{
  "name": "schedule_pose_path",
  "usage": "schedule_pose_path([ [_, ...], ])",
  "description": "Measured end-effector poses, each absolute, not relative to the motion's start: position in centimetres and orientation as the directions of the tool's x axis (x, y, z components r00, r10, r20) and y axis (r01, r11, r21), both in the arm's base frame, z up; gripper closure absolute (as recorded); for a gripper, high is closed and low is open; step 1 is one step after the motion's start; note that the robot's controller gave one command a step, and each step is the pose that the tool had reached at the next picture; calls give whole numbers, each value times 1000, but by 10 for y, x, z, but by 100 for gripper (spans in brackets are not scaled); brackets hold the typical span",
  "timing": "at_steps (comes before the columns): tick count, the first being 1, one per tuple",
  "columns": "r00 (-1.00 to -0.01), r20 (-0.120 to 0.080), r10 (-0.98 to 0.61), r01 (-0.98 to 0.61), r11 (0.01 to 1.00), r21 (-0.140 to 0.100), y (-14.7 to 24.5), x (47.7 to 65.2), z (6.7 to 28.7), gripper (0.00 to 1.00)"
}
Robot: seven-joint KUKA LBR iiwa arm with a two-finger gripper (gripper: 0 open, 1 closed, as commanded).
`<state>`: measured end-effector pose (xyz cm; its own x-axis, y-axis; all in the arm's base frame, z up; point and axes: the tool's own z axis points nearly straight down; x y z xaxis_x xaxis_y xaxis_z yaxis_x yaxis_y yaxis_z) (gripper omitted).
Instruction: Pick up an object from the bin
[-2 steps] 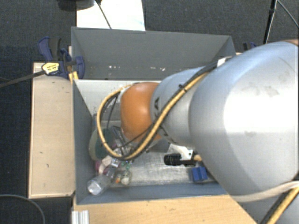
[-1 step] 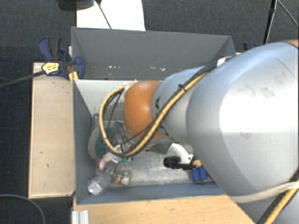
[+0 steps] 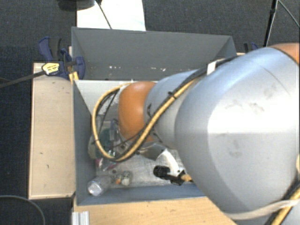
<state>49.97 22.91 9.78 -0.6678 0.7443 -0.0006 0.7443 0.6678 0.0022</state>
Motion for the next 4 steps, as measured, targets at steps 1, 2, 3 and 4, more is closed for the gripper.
schedule_pose_path([
  [1,-510,6,860,860,510,-10,236,523,79,0],
  [2,-626,0,780,780,626,-6,236,526,83,0],
  [3,-496,17,868,868,496,-35,236,539,77,0],
  [4,-866,0,500,500,866,-1,193,550,77,0],
])
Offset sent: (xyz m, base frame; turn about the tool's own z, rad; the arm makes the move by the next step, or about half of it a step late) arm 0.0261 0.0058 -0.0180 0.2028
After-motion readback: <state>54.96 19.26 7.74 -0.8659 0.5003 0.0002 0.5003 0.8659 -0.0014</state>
